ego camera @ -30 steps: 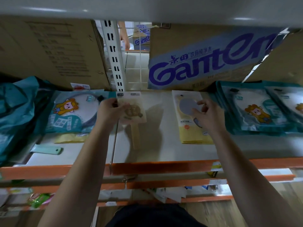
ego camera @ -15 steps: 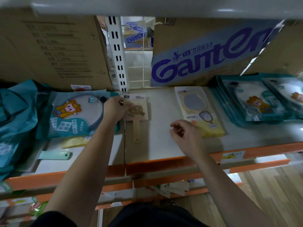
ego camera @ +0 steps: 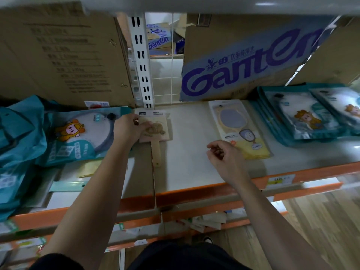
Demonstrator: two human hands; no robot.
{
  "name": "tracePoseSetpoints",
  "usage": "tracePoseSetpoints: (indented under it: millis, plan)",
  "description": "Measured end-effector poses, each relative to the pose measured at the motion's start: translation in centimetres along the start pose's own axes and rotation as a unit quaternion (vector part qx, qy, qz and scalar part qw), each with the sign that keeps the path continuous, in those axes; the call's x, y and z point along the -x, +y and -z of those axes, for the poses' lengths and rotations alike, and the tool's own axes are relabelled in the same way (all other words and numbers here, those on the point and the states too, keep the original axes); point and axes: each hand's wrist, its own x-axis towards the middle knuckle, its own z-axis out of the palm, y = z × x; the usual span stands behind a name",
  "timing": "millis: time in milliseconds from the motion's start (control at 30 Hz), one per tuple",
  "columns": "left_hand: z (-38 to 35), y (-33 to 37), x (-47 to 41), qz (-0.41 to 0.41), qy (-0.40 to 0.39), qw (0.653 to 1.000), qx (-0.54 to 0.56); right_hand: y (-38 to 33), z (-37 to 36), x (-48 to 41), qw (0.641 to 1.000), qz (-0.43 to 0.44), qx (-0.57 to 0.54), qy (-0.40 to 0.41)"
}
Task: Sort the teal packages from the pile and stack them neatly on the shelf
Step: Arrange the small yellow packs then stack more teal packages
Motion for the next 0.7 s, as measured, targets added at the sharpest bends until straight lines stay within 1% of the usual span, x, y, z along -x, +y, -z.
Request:
tracePoseSetpoints:
  millis: [100, 233, 400, 567, 700]
  plan:
    - [-0.4, 0.2, 0.3, 0.001, 0.024, 1.0, -0.001, 0.0, -0.1, 0.0, 1.0, 0.004, 0.004, -0.002]
    - [-0.8, 0.3, 0.4, 0.022, 0.02, 1.0, -0.003, 0.0, -0.1, -0.2, 1.0, 0.009, 0.006, -0.004]
    - [-1.0, 0.1, 0.8, 0.0, 0.048, 0.998, -0.048, 0.0, 0.0, -0.1, 1.0, 0.021, 0.012, -0.006]
    - [-1.0, 0.6, 1.1, -0.006, 0.049, 0.997, -0.065, -0.3, 0.0, -0.1, 0.999, 0.034, 0.022, 0.0]
    - [-0.3, 0.7, 2.7, -0.043, 0.065, 0.995, -0.068, -0.4, 0.2, -0.6, 0.998, 0.044, 0.042, -0.024]
